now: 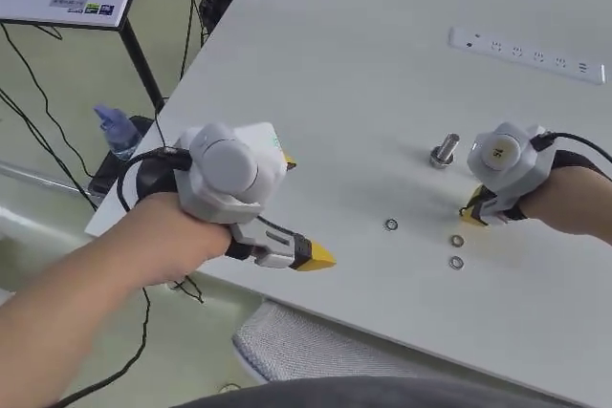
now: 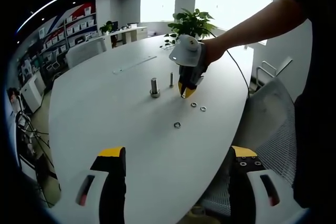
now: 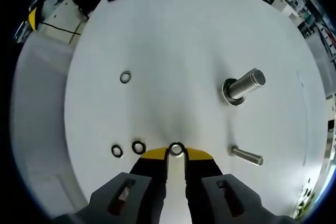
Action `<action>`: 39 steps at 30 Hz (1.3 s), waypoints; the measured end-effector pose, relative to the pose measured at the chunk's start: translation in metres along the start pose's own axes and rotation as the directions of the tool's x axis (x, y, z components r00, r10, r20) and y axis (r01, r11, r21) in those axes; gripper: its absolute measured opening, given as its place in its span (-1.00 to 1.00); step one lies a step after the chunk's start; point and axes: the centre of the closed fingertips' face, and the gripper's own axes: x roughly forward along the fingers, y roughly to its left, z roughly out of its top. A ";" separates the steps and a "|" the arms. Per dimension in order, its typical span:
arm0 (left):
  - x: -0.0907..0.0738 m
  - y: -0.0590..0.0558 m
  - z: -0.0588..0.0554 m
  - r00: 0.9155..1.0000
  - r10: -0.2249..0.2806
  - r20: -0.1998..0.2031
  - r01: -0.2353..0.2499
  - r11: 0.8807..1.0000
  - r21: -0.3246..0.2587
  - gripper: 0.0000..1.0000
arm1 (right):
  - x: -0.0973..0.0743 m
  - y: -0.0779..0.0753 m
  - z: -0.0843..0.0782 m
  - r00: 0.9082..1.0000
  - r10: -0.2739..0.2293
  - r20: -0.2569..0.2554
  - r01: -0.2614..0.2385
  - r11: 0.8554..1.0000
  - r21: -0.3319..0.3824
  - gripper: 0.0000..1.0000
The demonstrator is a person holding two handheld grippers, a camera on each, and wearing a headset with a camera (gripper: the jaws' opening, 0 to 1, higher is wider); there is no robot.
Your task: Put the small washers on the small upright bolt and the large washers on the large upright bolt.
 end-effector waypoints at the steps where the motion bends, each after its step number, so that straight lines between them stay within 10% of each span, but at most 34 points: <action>1: 0.002 0.000 0.001 1.000 -0.003 -0.002 0.003 1.000 0.002 0.60 | -0.002 -0.001 -0.003 1.000 0.000 -0.002 0.000 1.000 0.003 -0.75; 14: 0.014 0.006 0.013 1.000 -0.008 0.016 0.008 1.000 0.005 0.59 | -0.035 -0.026 -0.036 0.999 -0.044 0.000 0.044 0.994 0.104 -0.75; 39: 0.020 0.003 0.012 0.999 -0.016 0.029 0.016 1.000 -0.002 0.69 | -0.066 -0.078 0.005 0.995 -0.092 0.046 0.086 0.989 0.119 -0.75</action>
